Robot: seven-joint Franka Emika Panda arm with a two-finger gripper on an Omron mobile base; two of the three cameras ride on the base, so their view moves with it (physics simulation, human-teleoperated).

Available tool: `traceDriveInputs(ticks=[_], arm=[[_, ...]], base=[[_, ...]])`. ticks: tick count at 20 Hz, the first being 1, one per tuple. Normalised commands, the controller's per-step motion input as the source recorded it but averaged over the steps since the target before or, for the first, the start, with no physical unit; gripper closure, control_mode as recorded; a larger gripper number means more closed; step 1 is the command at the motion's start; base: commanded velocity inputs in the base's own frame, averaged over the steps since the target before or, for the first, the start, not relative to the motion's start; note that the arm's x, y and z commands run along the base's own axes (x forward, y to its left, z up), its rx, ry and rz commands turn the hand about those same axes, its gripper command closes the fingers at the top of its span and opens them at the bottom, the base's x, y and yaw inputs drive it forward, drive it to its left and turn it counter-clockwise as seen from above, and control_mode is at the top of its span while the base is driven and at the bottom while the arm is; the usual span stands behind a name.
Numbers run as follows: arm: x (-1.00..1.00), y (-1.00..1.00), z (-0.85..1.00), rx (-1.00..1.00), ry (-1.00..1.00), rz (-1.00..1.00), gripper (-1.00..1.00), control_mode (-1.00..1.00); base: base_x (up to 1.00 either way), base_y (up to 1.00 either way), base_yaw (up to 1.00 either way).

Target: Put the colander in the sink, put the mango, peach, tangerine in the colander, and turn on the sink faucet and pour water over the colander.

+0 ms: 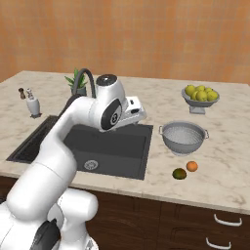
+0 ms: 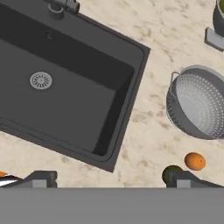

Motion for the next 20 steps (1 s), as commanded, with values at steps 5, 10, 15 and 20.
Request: traceDriveInputs(ticks=[5,10,15,20], arm=[[0.47,-0.32,-0.16,-0.11,0.16,0.1,-1.0,-1.0],[0.41,-0.32,-0.16,-0.1,0.23,0.03,-1.0,-1.0],[0.23,-0.37,-0.07,-0.07,0.07,0.07,-1.0,-1.0],[0.12,-0.34,-0.06,-0.01,0.15,0.12,-1.0,-1.0]], base=[[0.0,0.0,0.0],[0.0,0.0,0.0],[0.0,0.0,0.0],[0.0,0.0,0.0]])
